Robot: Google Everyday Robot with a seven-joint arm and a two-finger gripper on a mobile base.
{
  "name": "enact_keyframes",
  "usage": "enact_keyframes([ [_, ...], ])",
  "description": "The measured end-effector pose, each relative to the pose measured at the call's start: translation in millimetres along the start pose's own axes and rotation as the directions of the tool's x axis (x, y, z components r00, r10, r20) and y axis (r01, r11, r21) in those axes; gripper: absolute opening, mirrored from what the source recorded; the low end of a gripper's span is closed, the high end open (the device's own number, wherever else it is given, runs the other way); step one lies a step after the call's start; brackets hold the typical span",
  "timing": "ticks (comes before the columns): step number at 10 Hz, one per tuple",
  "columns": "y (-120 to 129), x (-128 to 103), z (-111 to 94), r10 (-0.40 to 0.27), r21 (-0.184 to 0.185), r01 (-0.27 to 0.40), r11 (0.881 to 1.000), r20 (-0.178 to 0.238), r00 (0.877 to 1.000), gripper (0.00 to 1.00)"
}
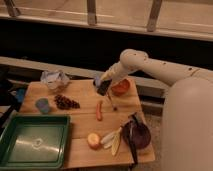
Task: Place eraser in red bowl
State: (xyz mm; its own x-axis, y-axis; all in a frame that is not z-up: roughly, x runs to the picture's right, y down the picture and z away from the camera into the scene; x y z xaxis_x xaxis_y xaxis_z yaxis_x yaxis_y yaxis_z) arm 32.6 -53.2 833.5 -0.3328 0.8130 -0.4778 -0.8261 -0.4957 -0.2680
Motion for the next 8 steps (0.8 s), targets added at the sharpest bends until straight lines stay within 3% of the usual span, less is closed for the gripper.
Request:
enact_keyframes([
  [4, -31, -73, -24, 0.045, 0.046, -0.052, 0.998, 0.143, 0.989, 0.00],
  [8, -65, -122, -19, 0.088, 0.088, -0.110, 0.990, 0.222, 0.971, 0.00],
])
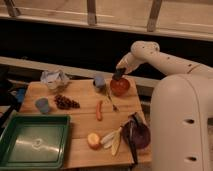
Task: Place eraser in red bowl
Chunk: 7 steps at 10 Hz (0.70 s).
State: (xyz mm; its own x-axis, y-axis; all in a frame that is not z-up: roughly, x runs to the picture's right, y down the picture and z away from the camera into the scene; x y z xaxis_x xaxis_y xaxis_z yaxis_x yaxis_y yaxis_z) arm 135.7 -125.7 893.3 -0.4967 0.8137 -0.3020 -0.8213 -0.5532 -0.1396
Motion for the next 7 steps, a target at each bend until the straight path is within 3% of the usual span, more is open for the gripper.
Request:
enact_keyframes([
  [2, -18, -5, 20, 0.039, 0.007, -0.039, 0.999, -0.005, 0.999, 0.05],
  [4, -32, 4, 36, 0.067, 0.003, -0.067, 0.998, -0.022, 0.997, 0.25],
  [7, -48, 12, 42, 0.107, -0.006, -0.108, 0.994, -0.037, 0.994, 0.56],
])
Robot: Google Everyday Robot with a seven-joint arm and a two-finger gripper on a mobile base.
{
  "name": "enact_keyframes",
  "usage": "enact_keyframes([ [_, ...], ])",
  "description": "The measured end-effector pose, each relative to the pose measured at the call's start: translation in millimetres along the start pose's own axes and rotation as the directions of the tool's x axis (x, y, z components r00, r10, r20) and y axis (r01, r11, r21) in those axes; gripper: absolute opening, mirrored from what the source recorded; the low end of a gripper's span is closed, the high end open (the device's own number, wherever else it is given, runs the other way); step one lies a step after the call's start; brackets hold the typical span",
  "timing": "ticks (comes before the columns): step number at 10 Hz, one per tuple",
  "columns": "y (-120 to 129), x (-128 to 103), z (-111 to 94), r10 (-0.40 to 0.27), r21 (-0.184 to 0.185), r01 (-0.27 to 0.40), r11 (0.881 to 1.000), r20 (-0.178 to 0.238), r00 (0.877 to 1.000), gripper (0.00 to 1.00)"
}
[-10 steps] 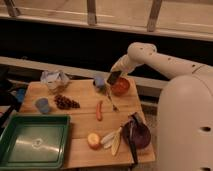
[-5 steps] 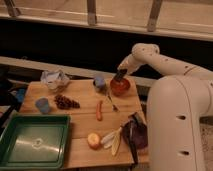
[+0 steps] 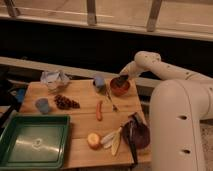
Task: Place eraser in red bowl
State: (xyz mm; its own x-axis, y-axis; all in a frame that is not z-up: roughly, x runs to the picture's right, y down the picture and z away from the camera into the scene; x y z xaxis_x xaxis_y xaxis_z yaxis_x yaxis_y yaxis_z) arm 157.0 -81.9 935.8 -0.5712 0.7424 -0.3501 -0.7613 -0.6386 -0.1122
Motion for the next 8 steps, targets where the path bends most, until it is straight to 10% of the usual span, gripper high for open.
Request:
enact_keyframes([
  [2, -2.3, 7.0, 4.2, 0.010, -0.005, -0.010, 1.000, -0.014, 1.000, 0.69],
  [8, -2.4, 9.8, 5.8, 0.012, -0.008, -0.012, 1.000, -0.021, 1.000, 0.70],
])
